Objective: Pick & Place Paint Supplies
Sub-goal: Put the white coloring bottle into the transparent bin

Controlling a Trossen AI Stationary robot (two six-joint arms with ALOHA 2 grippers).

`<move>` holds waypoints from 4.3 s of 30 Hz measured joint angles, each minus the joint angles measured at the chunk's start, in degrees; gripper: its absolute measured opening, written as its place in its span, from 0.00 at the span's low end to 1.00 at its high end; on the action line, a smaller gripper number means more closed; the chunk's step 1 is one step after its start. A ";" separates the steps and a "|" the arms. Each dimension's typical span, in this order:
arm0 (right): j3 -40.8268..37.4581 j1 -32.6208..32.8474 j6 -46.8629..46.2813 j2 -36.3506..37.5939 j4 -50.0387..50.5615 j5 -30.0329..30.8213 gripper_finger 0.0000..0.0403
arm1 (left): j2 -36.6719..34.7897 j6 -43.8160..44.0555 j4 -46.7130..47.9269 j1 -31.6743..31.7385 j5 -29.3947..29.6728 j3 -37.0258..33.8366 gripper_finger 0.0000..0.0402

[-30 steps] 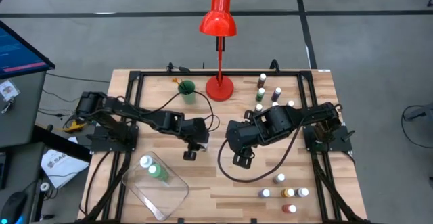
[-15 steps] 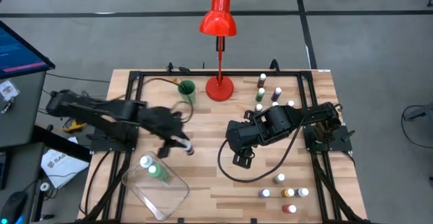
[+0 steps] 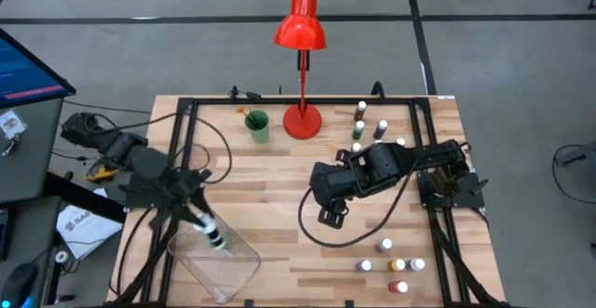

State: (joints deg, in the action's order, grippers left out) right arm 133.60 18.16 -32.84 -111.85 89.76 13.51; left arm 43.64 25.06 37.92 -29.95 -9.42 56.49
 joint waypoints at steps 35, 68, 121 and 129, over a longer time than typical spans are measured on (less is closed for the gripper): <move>0.00 -0.33 -4.72 0.00 -0.45 1.84 0.37 | 21.95 18.81 19.33 -37.97 32.46 0.02 0.26; 0.00 -0.36 -4.27 0.00 -0.40 1.84 0.34 | 23.91 26.33 10.24 -39.08 35.56 -12.18 0.27; 0.00 -0.35 -4.11 0.00 -0.25 1.84 0.33 | 23.93 27.77 8.58 -34.23 36.39 -13.57 0.31; 0.00 -0.35 -4.11 0.00 -0.25 1.84 0.34 | 23.93 27.76 8.58 -34.23 36.39 -13.57 0.32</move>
State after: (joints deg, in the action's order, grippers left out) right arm 133.60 17.80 -36.95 -111.85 89.52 15.35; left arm 67.57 52.82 46.50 -64.18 26.96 42.92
